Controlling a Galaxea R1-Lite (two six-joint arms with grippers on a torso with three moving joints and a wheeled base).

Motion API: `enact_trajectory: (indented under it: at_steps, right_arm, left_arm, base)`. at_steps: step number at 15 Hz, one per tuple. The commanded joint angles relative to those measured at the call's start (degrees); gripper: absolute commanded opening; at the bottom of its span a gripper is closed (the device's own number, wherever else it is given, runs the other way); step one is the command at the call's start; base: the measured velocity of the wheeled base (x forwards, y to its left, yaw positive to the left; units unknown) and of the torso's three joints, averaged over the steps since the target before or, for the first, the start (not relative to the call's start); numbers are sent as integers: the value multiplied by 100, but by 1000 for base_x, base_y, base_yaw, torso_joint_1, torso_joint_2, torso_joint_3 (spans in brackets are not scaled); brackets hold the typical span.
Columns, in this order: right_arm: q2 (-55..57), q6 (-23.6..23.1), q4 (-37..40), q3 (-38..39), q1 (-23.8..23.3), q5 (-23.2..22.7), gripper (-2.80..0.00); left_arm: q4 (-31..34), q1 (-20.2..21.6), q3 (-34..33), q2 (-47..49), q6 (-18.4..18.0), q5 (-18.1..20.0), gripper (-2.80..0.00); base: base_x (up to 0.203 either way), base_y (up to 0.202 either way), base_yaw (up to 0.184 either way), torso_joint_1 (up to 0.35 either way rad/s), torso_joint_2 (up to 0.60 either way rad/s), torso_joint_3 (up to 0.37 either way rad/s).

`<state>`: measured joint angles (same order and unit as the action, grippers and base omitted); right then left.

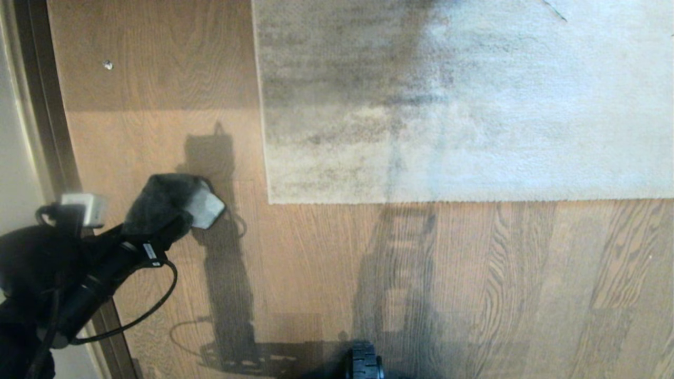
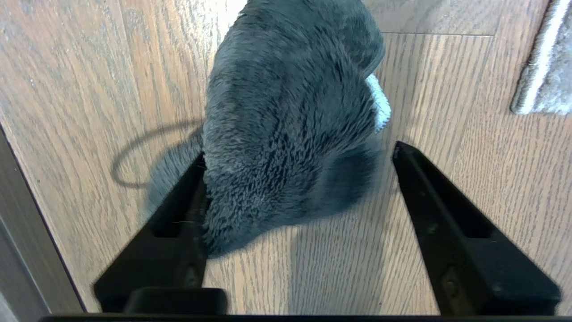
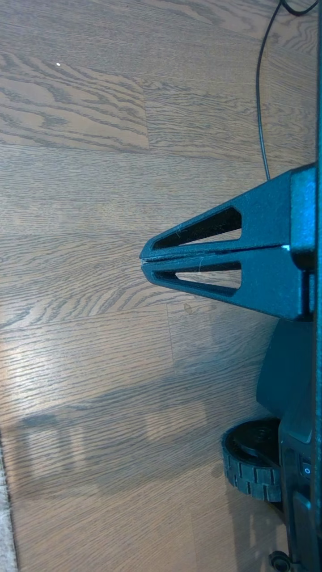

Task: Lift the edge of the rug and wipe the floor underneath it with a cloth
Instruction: Put down the rag

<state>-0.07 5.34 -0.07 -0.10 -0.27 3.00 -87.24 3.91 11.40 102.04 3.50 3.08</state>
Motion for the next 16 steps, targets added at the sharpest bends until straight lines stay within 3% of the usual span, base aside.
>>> enact_trajectory:
  at_steps: [1,8,16]
  right_arm:
    - [7,2,-1,1,0,8,-280]
    - [7,2,-1,1,0,-1,-280]
    - [7,2,-1,1,0,-1,-280]
  left_arm:
    - [-268,4,-29,1,19,-1,0]
    - [-259,-13,-232,-530,136,-1,0]
    - [-229,-5,-1107,-1702,160,-27,0]
  base:
    - [0,0,0,0,0,0]
    - [0,0,0,0,0,0]
    - [0,0,0,0,0,0]
